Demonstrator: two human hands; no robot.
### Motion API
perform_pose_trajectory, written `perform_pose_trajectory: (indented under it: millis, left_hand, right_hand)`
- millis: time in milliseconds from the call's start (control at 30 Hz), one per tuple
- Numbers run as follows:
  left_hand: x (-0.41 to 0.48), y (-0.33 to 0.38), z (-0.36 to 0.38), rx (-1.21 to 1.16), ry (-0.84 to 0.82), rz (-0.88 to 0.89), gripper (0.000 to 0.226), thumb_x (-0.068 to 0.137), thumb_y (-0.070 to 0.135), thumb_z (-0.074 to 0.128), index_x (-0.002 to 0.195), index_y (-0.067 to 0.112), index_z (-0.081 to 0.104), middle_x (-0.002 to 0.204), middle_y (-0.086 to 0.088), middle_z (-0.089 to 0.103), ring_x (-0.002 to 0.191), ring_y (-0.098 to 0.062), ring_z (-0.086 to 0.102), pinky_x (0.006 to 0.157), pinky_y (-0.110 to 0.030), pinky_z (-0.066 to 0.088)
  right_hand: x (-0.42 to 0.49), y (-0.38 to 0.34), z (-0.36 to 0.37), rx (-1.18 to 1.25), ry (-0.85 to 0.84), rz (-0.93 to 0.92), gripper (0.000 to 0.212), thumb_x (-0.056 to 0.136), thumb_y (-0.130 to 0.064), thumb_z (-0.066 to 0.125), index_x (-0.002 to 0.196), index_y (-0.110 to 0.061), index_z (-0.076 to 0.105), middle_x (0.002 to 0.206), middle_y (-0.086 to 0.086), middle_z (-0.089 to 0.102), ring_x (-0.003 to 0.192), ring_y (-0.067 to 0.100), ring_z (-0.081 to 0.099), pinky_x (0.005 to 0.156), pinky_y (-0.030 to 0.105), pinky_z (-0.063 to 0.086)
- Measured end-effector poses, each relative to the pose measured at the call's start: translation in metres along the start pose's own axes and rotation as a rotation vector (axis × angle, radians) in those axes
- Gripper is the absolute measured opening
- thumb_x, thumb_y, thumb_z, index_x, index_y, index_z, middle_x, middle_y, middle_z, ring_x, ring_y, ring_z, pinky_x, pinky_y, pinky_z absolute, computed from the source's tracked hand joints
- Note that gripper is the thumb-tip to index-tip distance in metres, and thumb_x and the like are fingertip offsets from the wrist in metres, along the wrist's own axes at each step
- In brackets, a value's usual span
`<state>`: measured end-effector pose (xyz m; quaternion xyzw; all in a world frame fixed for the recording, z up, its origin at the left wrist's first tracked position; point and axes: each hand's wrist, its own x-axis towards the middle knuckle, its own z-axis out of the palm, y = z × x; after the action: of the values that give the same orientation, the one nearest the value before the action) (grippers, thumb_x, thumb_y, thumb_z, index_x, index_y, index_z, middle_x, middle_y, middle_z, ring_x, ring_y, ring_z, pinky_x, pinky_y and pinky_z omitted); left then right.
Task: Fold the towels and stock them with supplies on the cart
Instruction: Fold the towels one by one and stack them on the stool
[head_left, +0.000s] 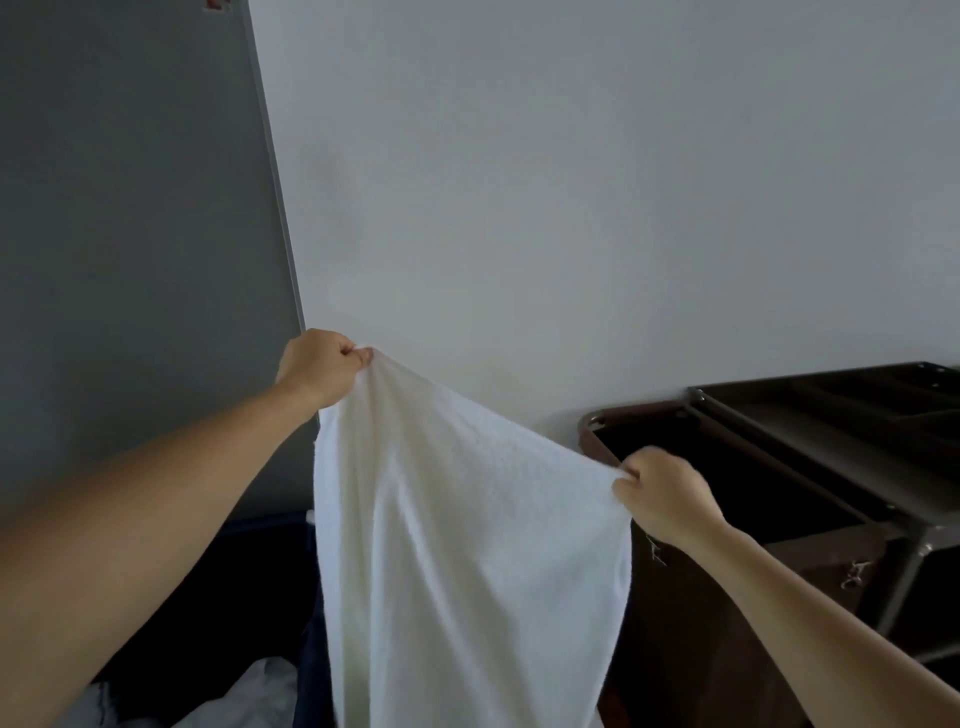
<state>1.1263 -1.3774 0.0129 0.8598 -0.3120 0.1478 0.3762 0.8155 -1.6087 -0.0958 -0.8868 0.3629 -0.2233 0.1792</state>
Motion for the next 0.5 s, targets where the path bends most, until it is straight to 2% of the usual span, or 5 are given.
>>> perform_pose_trajectory:
  millis: [100, 167, 367, 433, 500]
  left_hand:
    - [-0.003, -0.008, 0.003, -0.016, 0.001, -0.035, 0.049, 0.095, 0.039, 0.063, 0.081, -0.008, 0.065, 0.074, -0.021, 0.064, 0.066, -0.024, 0.056, 0.061, -0.032, 0.042]
    - [-0.002, -0.009, 0.002, -0.033, 0.004, -0.047, 0.047, 0.095, 0.039, 0.063, 0.082, -0.006, 0.066, 0.075, -0.018, 0.061, 0.069, -0.024, 0.054, 0.066, -0.032, 0.042]
    - [0.001, -0.01, -0.001, -0.031, 0.014, -0.05, 0.047, 0.095, 0.039, 0.063, 0.082, -0.007, 0.067, 0.079, -0.022, 0.067, 0.066, -0.022, 0.055, 0.06, -0.03, 0.042]
    - [0.002, -0.014, -0.004, -0.004, 0.022, -0.064, 0.046, 0.095, 0.039, 0.063, 0.074, -0.003, 0.065, 0.068, -0.014, 0.06, 0.061, -0.019, 0.052, 0.053, -0.026, 0.037]
    - [0.003, -0.018, -0.008, 0.006, 0.02, -0.078, 0.048, 0.095, 0.039, 0.063, 0.074, -0.003, 0.064, 0.065, -0.009, 0.057, 0.061, -0.02, 0.051, 0.053, -0.027, 0.036]
  right_hand:
    - [0.0, 0.003, -0.009, 0.117, 0.28, 0.021, 0.01, 0.086, -0.025, 0.067, 0.085, -0.022, 0.057, 0.082, -0.009, 0.057, 0.068, 0.008, 0.055, 0.053, 0.022, 0.035]
    - [0.001, 0.005, -0.011, 0.254, 0.254, 0.067, 0.013, 0.087, -0.03, 0.072, 0.084, -0.022, 0.061, 0.077, -0.005, 0.064, 0.07, 0.01, 0.059, 0.056, 0.022, 0.038]
    - [-0.002, -0.004, -0.028, 0.991, -0.221, -0.165, 0.024, 0.09, -0.003, 0.064, 0.074, -0.018, 0.074, 0.074, 0.01, 0.066, 0.071, 0.02, 0.059, 0.072, 0.028, 0.049]
    - [-0.006, -0.01, -0.04, 1.232, -0.47, -0.201, 0.02, 0.089, -0.011, 0.061, 0.073, -0.016, 0.072, 0.074, 0.006, 0.065, 0.069, 0.016, 0.062, 0.068, 0.025, 0.051]
    - [-0.008, -0.014, -0.05, 1.281, -0.568, -0.163, 0.017, 0.081, -0.019, 0.067, 0.065, -0.013, 0.066, 0.067, 0.004, 0.058, 0.061, 0.016, 0.058, 0.063, 0.028, 0.048]
